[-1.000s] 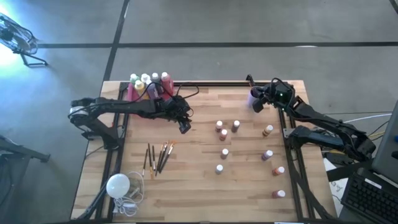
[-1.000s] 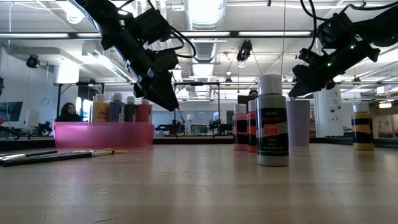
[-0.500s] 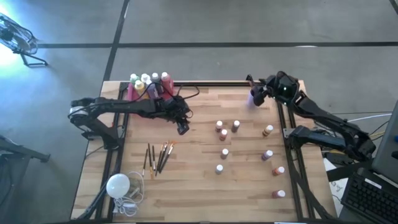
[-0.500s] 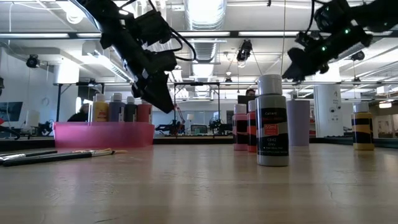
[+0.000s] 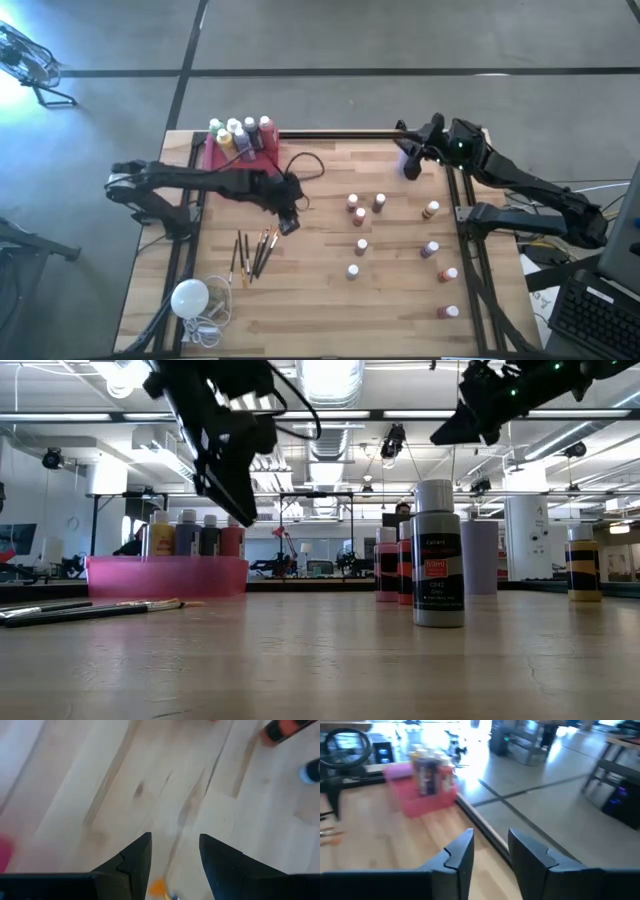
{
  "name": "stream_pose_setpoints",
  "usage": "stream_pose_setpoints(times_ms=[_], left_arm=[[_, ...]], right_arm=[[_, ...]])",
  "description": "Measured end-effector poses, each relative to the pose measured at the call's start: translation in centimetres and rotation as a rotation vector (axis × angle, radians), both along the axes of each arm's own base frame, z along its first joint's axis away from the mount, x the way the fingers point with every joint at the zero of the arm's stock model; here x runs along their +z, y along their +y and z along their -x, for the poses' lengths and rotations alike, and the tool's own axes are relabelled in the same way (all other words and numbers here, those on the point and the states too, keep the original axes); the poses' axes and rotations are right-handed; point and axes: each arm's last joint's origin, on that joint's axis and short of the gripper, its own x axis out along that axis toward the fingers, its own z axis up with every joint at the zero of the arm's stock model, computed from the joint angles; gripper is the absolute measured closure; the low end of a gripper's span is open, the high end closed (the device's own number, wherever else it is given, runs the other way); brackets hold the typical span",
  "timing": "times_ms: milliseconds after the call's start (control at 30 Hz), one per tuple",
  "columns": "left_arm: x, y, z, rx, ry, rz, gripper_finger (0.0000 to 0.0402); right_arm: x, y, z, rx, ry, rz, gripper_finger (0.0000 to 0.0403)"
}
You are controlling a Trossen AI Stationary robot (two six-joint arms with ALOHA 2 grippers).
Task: Pick & Place Paint Supplies
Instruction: Put the gold paint brush into the purple cup
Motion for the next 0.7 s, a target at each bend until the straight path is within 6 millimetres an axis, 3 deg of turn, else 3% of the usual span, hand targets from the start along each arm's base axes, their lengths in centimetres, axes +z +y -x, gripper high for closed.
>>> stream_pose_setpoints(times_ms=[267,400,567,700], left_arm=[[2.7,-6.7,1.3,0.178,0.071,-0.113,0.0232],[2.8,-9.1,2.3,0.239,0.067,-0.117,0.0232],[2.2,-10.1,3.5,0.307,0.141,-0.087,0.0232],[1.9,-9.8,3.6,0.366,0.091,-0.170,0.0232]], right_arm=[[-1.0,1.7,-1.8,0.123,0.006,-0.013,0.0333],[-1.4,2.4,-3.0,0.178,-0.025,0.005,0.0348],[-1.8,3.0,-4.8,0.246,-0.049,0.037,0.0359],[-2.0,3.4,-6.0,0.279,-0.067,0.059,0.0358]])
